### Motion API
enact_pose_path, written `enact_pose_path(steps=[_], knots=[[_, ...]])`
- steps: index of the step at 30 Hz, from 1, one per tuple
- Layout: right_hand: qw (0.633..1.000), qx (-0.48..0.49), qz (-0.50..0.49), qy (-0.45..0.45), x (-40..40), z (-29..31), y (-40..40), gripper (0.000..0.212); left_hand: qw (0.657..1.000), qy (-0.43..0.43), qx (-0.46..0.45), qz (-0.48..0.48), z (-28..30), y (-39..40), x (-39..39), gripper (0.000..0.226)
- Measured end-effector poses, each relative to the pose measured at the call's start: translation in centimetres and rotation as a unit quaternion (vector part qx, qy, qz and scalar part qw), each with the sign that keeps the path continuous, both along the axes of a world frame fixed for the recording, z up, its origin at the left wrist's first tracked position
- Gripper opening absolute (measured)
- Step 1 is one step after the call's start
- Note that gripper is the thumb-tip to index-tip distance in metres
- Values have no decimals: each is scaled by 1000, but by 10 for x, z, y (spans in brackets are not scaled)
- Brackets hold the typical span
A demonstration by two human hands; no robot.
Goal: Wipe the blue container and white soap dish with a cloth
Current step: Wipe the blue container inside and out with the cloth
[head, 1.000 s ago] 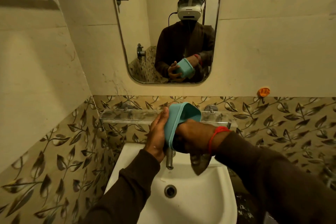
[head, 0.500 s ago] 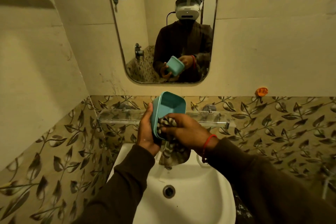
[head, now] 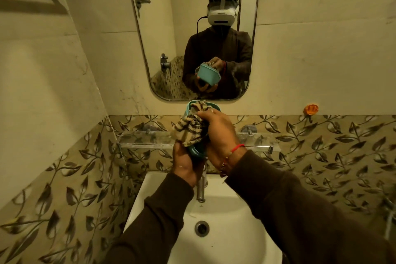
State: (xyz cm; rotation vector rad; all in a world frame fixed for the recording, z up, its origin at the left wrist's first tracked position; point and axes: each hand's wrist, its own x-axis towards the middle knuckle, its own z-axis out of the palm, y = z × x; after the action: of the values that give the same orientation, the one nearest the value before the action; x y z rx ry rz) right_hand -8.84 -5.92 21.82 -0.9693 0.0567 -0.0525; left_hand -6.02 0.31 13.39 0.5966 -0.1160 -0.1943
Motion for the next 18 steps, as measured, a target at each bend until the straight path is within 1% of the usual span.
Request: enact_pose_path(steps=[1,2,4,6,8,10,12,14,15,16,18], knots=[[996,-81,-1,-32,-2,-1,-1,21,1000,-10,5,-6,-1,3,1,38],[982,-174,-5,-69,-5,-1,-3,20,1000,-21,7,-12,-3,5,2,36],[927,-346,-22,-141,-11,0,-8,19,999,-23,-4,-23,-9,8,4,37],[873,-453,-6,-180,-16,0,-13,18,999,-13,-3,-34,-13,13,8,42],[834,-513,64,-191,-22,-5,-17,19,999,-21,-14,-45,-12,21,16,59],[793,-568,110,-190,-27,-8,-22,20,999,-19,-16,-47,-10,26,21,66],[770,-597,122,-190,-28,-3,-27,23,998,-3,-10,-55,-10,26,20,63],[752,-609,126,-217,-24,5,-31,26,997,13,-18,-80,-8,23,18,59],[732,-626,125,-236,-21,9,-34,29,996,18,-22,-90,-6,22,18,58],[701,-656,123,-253,-17,13,-37,32,995,20,-24,-92,-1,20,16,58],[623,-724,106,-277,-9,17,-41,35,994,18,-24,-101,6,17,13,56]])
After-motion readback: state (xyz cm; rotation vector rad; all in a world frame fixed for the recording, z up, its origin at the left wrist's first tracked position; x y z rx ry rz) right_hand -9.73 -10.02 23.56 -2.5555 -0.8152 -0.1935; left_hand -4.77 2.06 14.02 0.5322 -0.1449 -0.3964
